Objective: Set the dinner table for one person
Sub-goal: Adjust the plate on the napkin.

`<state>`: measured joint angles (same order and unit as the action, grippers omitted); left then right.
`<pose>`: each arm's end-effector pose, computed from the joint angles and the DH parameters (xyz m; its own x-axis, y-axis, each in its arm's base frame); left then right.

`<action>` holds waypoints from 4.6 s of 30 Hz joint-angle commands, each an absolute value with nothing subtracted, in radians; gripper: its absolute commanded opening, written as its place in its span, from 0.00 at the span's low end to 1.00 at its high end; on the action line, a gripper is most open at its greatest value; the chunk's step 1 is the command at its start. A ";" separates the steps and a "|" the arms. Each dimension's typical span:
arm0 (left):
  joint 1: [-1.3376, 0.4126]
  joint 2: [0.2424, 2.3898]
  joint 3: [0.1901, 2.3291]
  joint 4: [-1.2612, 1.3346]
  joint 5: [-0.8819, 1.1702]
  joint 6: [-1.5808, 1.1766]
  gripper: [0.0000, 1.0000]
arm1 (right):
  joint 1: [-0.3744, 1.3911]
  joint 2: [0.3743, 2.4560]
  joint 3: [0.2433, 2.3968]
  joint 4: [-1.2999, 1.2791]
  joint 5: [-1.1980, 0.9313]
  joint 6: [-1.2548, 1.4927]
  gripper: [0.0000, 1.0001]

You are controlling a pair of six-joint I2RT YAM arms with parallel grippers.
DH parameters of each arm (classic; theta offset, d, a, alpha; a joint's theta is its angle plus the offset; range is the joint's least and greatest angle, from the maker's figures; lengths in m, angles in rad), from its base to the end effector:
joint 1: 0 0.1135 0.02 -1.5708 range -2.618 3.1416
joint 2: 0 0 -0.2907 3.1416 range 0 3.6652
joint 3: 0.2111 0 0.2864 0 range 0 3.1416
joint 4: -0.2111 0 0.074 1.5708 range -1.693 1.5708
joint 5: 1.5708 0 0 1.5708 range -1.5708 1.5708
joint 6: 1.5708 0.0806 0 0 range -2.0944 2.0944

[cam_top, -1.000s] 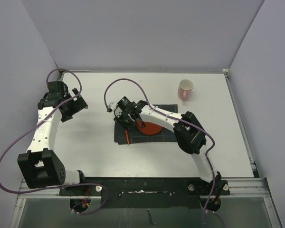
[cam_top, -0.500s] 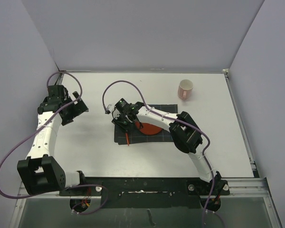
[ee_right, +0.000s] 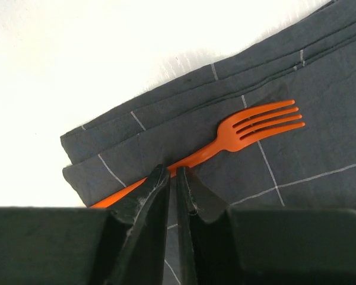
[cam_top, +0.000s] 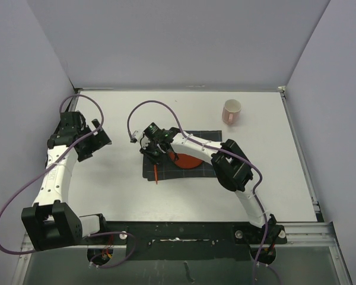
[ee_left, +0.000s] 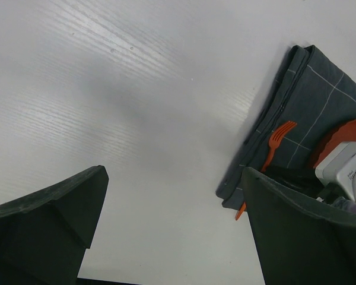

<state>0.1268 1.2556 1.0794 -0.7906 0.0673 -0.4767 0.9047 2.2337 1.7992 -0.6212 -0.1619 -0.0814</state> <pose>0.3021 0.0330 0.2728 -0.6849 -0.5488 -0.4792 -0.4531 0.8359 -0.3098 0.3320 0.4435 0.1456 -0.4689 -0.7265 -0.5024 -0.8660 0.4900 0.0998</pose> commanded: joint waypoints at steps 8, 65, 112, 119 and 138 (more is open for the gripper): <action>0.125 1.181 1.065 -0.759 0.098 -0.468 0.98 | 0.911 2.178 1.778 -0.559 -0.169 -0.117 0.11; -0.223 1.186 1.047 -0.635 0.032 -0.527 0.98 | 0.607 1.883 1.552 -0.493 0.107 -0.291 0.32; -0.350 1.677 1.134 -0.482 -0.012 -0.612 0.98 | 0.441 1.874 1.338 -0.503 -0.079 -0.244 0.32; -0.350 1.679 1.133 -0.476 -0.015 -0.613 0.98 | 0.444 1.851 1.350 -0.510 -0.083 -0.240 0.32; -0.350 1.501 1.157 -0.522 -0.060 -0.573 0.98 | 0.471 1.734 1.299 -0.486 -0.050 -0.253 0.33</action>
